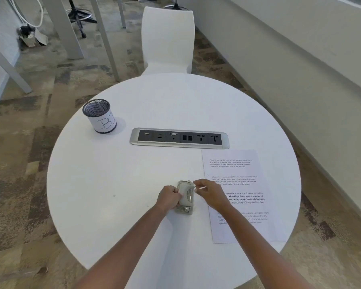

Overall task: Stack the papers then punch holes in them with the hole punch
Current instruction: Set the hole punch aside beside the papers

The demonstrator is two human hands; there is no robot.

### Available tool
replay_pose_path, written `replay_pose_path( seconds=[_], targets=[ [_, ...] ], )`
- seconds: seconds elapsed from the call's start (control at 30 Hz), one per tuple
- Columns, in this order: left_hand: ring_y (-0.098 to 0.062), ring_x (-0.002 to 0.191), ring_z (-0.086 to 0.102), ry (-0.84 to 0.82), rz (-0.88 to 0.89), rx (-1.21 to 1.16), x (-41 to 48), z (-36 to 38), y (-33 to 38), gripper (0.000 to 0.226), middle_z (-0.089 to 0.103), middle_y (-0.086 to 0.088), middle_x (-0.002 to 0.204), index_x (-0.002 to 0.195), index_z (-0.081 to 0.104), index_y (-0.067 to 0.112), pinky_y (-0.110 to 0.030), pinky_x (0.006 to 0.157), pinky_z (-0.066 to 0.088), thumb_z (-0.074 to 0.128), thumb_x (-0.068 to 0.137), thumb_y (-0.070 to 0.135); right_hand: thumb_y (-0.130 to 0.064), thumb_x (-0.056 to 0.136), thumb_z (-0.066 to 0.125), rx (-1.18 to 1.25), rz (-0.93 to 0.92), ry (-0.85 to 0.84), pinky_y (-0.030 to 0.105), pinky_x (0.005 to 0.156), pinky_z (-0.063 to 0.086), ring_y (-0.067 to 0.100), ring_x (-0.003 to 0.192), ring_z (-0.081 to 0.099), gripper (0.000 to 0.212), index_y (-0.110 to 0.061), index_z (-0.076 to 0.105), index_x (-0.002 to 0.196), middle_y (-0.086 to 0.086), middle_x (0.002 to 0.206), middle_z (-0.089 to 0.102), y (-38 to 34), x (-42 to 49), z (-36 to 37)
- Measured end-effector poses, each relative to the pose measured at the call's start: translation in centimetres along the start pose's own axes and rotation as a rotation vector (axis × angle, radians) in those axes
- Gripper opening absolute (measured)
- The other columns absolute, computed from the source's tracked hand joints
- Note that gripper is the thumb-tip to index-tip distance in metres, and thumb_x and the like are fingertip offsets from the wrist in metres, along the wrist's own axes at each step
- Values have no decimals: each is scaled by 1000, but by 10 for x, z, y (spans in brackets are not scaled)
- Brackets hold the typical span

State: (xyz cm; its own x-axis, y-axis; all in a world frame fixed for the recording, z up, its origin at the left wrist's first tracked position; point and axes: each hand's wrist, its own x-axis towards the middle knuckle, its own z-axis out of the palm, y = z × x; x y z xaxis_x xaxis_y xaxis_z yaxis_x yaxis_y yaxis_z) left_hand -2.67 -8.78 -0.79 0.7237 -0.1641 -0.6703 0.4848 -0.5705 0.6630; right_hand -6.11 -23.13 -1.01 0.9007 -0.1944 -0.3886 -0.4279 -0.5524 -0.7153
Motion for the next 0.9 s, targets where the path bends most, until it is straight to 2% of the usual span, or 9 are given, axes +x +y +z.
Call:
replay_pose_path(
  seconds=[0.07,0.13,0.27,0.43,0.6,0.73,0.8,0.87,0.9],
  targets=[
    [-24,78,51,32,43,101,-1,-3,2,25,54,-16,85,65,46,13,-30,69,40,46,85,-2,-8,88,58,-23,-53,13,10,72,34,24,98,61,32,-6,58,121,15,121,60,-2,1,-3],
    [-25,82,52,50,102,239,-3,-8,7,19,60,-19,91,73,53,12,-29,71,40,45,85,0,-7,89,56,-61,-117,3,14,82,38,25,106,58,36,-9,54,125,14,124,56,-5,1,-6],
    [-34,100,63,48,221,363,-5,-19,25,26,67,-21,109,103,65,2,-36,82,50,45,86,3,-6,89,54,-140,-232,-73,22,93,37,20,116,50,40,-12,51,129,10,127,53,-13,0,-12],
    [-31,111,55,-65,367,632,-5,-31,46,36,64,-15,119,114,64,9,-36,90,44,39,89,2,-8,89,54,-122,-213,-86,13,83,36,16,105,56,33,-10,58,122,9,119,61,-18,1,-15],
    [-32,118,46,-162,400,822,-2,-35,51,34,54,-18,122,118,62,19,-39,96,45,42,92,14,-15,85,62,-77,-135,-166,13,66,40,13,83,56,16,-7,68,97,11,98,70,-17,2,-17],
    [-33,107,54,-118,446,864,-4,-28,54,29,47,-15,119,113,65,21,-35,91,45,45,91,17,-14,81,67,-17,-46,-210,16,57,34,9,65,48,11,-4,68,86,-1,68,57,-12,1,-18],
    [-31,108,52,-90,475,829,-4,-24,56,28,51,-15,117,110,66,20,-35,90,45,45,91,16,-10,80,67,58,-12,-203,12,52,33,6,59,44,12,-12,62,69,-5,62,51,-9,-1,-23],
    [-28,110,50,-59,519,728,-4,-20,58,27,59,-15,114,105,68,19,-37,88,46,46,90,16,-7,81,65,141,9,-177,11,56,39,11,62,48,23,-17,56,62,-1,64,53,-5,-4,-30],
    [-27,109,51,-30,544,658,-5,-17,60,26,62,-15,111,104,68,18,-37,87,47,47,89,15,-6,82,64,200,22,-160,18,64,43,15,66,50,23,-16,56,63,2,67,54,-3,-6,-34]
  ],
)
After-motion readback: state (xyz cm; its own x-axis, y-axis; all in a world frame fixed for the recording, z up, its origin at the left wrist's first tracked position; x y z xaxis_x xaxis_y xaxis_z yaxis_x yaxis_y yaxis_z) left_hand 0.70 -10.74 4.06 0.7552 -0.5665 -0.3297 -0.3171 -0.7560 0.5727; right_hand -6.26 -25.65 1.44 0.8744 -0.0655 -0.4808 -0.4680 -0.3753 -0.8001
